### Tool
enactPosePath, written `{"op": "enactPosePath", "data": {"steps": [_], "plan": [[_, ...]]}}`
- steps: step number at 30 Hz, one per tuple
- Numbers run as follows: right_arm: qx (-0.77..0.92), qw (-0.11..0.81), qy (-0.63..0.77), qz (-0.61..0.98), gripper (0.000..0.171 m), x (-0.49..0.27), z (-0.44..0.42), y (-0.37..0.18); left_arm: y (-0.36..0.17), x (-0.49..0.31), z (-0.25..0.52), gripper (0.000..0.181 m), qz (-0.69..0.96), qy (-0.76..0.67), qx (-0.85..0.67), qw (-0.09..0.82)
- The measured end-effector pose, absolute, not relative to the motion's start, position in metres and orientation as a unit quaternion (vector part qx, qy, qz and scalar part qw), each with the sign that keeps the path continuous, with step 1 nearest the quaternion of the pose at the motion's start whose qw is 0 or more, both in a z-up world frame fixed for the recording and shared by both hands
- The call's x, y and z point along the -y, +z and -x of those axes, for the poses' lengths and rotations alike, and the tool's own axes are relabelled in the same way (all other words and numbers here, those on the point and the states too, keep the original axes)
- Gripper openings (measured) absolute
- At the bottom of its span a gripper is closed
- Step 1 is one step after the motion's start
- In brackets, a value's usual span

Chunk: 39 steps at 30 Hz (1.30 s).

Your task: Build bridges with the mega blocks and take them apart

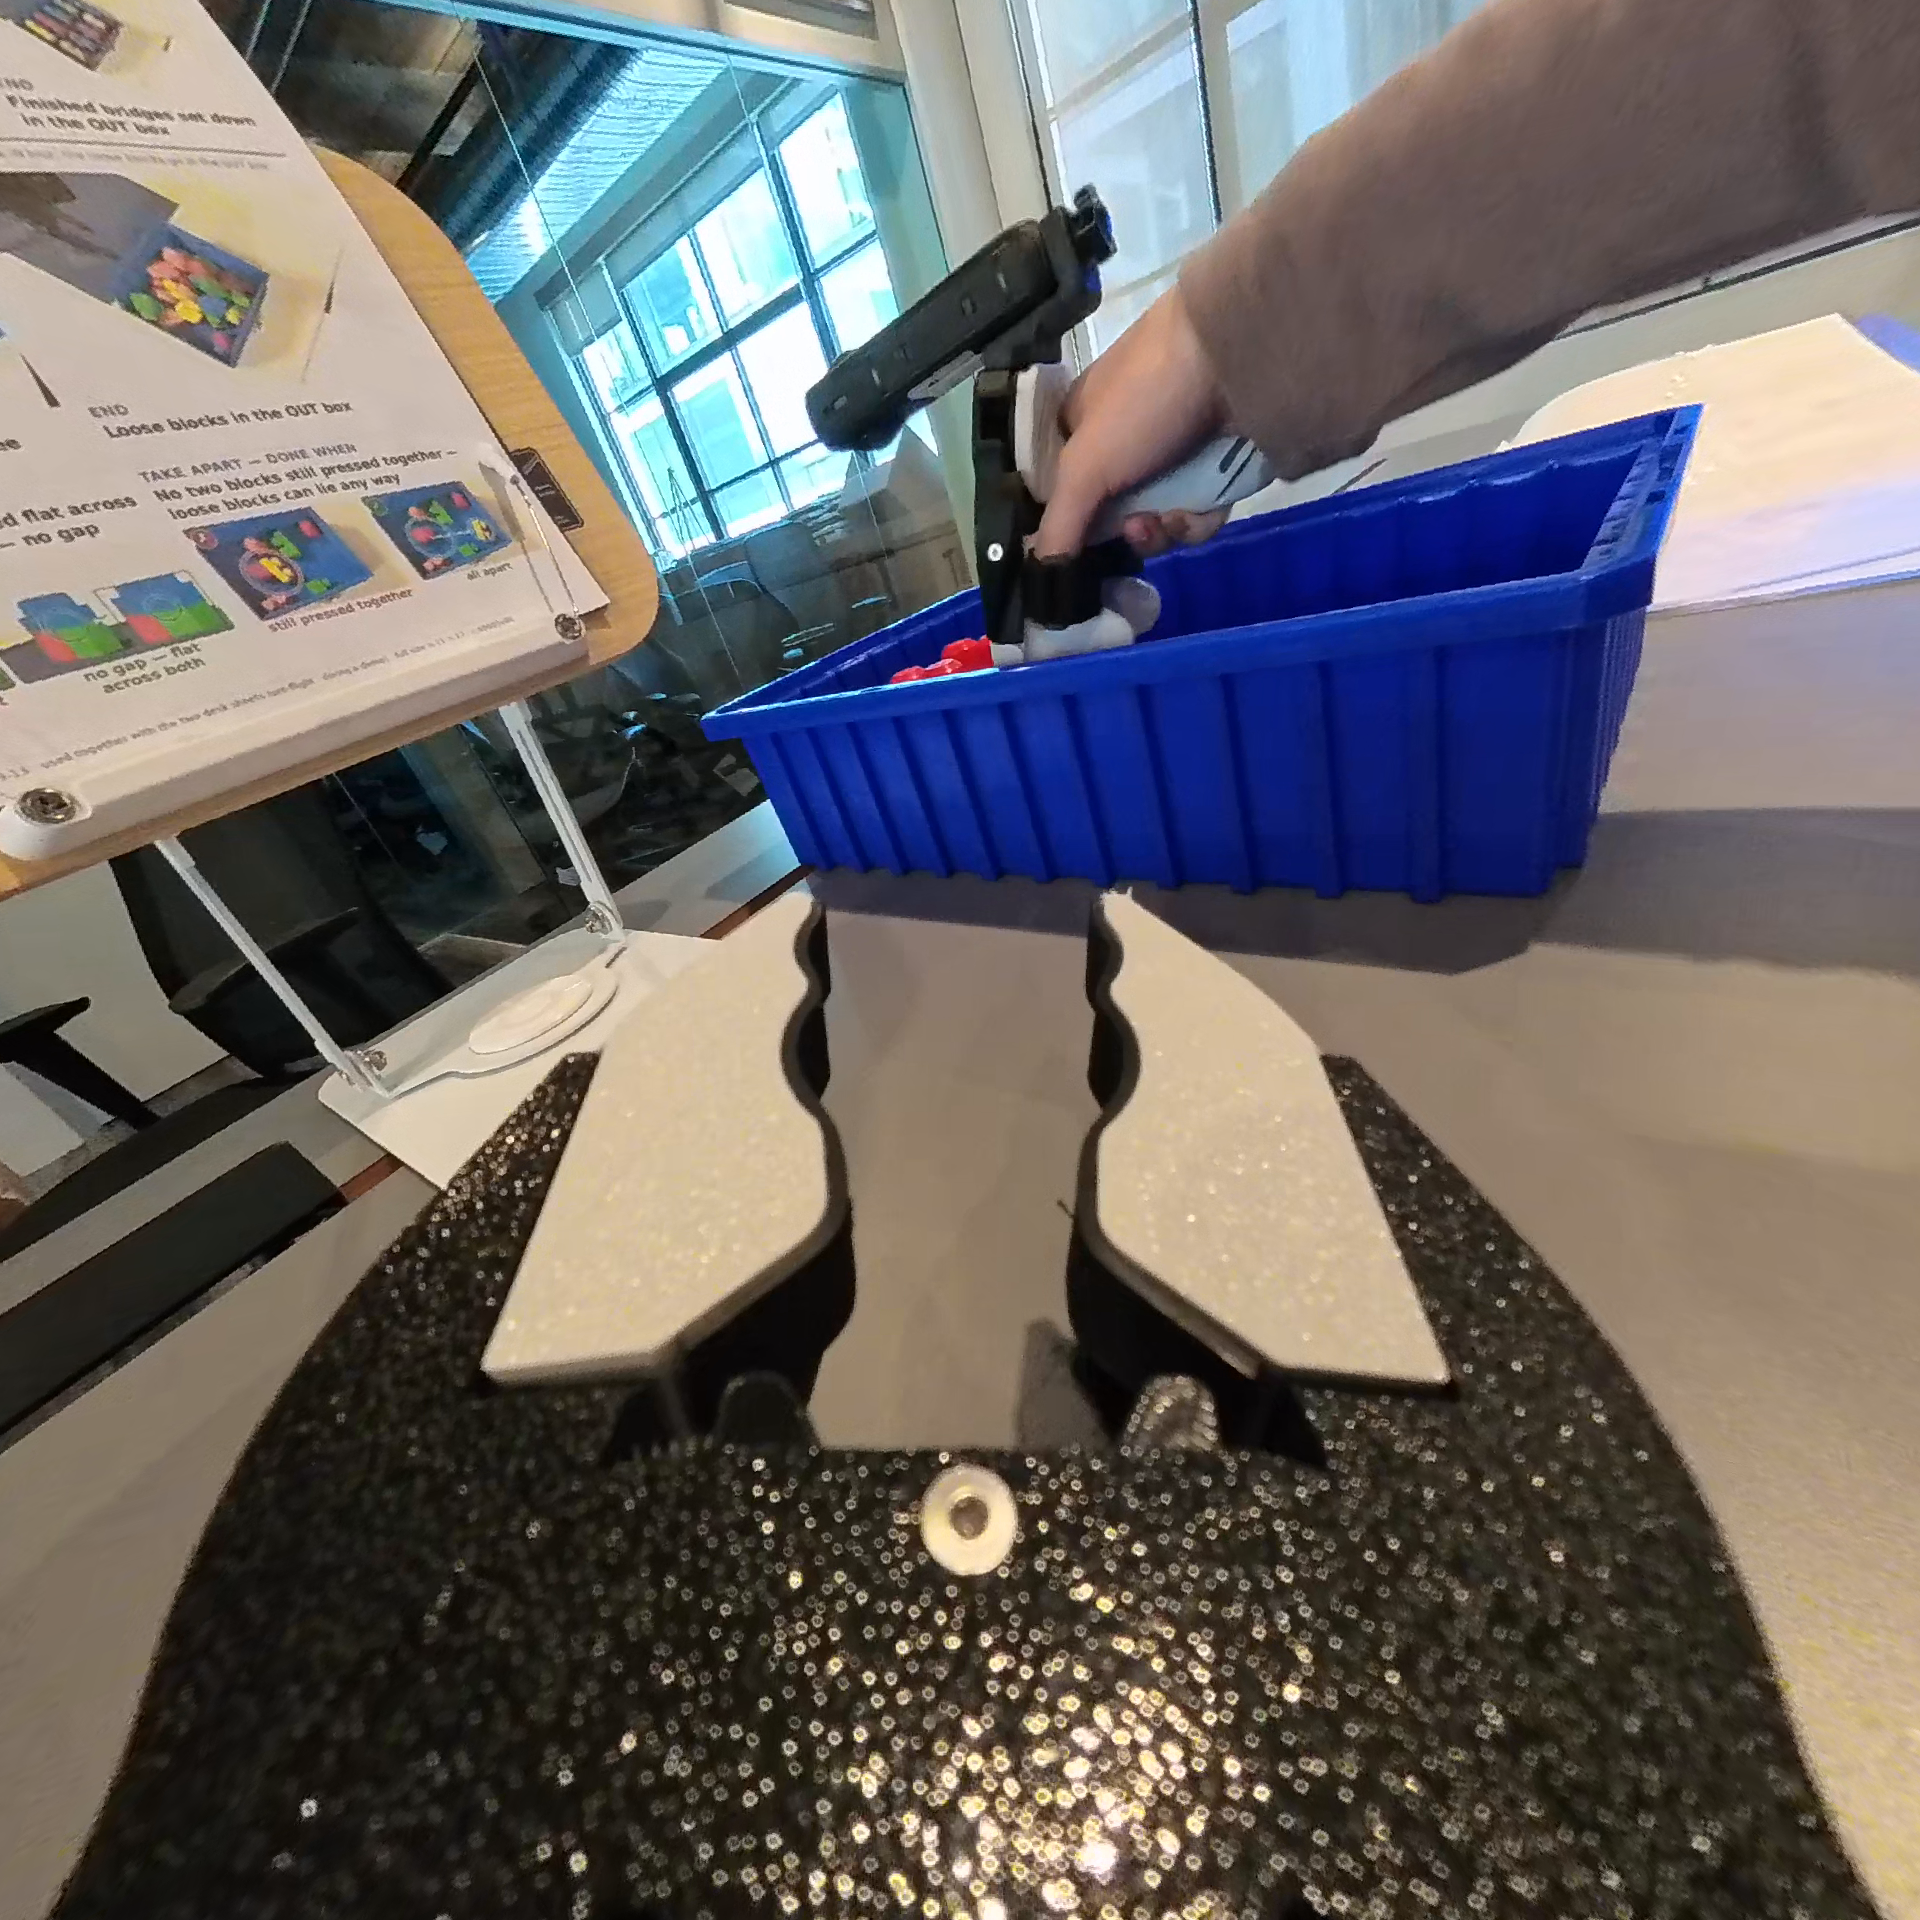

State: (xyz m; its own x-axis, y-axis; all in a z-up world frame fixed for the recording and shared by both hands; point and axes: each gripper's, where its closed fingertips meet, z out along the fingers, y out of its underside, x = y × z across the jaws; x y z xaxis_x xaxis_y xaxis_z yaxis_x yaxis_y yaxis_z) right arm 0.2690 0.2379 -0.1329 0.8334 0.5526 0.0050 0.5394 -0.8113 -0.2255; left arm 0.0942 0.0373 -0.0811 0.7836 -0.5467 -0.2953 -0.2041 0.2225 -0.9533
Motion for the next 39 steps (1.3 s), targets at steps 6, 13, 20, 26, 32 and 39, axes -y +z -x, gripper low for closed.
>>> {"op": "enactPosePath", "data": {"steps": [6,13,20,26,32,39], "plan": [[0.292,0.111,0.009,0.950,0.035,-0.235,-0.271,-0.134,-0.081,-0.037,-0.095,0.047,0.610,-0.116,-0.311,0.719],[0.310,0.114,0.012,0.944,0.038,-0.232,-0.272,-0.128,-0.081,-0.036,-0.096,0.047,0.608,-0.112,-0.315,0.720],[0.312,0.102,0.049,0.943,0.044,-0.228,-0.283,-0.104,-0.081,-0.035,-0.096,0.047,0.607,-0.112,-0.316,0.721],[0.325,0.093,0.063,0.939,0.047,-0.226,-0.292,-0.096,-0.081,-0.036,-0.097,0.047,0.606,-0.111,-0.317,0.721],[0.334,0.085,0.065,0.937,0.047,-0.222,-0.288,-0.106,-0.081,-0.036,-0.096,0.047,0.607,-0.110,-0.317,0.721],[0.318,0.120,0.109,0.934,0.043,-0.232,-0.280,-0.083,-0.080,-0.037,-0.095,0.047,0.607,-0.108,-0.313,0.722]]}}
